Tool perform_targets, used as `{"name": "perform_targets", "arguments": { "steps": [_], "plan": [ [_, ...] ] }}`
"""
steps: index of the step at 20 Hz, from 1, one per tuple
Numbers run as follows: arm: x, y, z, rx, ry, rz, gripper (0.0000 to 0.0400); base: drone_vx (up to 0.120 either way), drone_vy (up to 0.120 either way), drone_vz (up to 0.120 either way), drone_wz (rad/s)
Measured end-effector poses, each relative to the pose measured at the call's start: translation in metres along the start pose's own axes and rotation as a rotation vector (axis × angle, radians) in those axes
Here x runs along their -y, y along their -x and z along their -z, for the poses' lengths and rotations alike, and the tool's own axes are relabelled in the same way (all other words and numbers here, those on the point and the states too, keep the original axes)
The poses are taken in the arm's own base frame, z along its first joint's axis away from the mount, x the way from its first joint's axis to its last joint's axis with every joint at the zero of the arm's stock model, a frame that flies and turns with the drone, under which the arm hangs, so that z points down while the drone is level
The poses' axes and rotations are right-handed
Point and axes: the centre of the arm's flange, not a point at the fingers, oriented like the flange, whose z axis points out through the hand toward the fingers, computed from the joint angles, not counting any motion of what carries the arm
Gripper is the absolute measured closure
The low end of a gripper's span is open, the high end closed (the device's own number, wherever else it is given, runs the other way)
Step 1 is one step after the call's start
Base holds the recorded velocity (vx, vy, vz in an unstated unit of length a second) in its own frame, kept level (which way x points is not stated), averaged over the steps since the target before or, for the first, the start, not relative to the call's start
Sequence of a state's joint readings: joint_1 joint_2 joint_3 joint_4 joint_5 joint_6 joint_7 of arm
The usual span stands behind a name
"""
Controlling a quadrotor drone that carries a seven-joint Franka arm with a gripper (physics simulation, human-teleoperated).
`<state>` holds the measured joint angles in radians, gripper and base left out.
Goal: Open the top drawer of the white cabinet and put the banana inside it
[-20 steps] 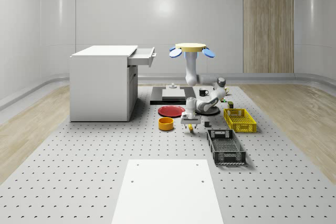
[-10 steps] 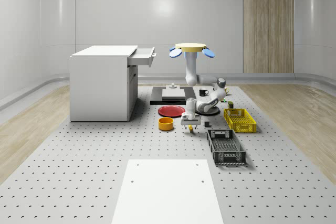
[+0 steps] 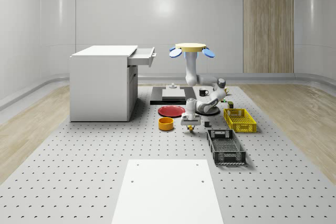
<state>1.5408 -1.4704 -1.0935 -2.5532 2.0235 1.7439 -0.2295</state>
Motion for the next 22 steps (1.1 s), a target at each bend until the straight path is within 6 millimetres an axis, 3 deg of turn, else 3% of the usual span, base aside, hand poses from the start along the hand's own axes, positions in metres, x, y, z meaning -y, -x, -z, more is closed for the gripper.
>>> {"name": "perform_targets", "arguments": {
  "steps": [4,9,15,22],
  "plan": [
    [0.000,0.000,0.002,-0.001,0.002,-0.021,0.0210,0.000,0.000,0.000,0.000],
    [0.000,0.000,0.018,-0.001,0.003,-0.032,0.0210,0.000,0.000,0.000,0.000],
    [0.000,0.000,0.037,-0.002,0.003,-0.031,0.0207,0.000,0.000,0.120,0.000],
    [0.000,0.000,0.044,-0.002,0.004,-0.027,0.0207,0.000,0.000,0.120,0.000]
  ]
}}
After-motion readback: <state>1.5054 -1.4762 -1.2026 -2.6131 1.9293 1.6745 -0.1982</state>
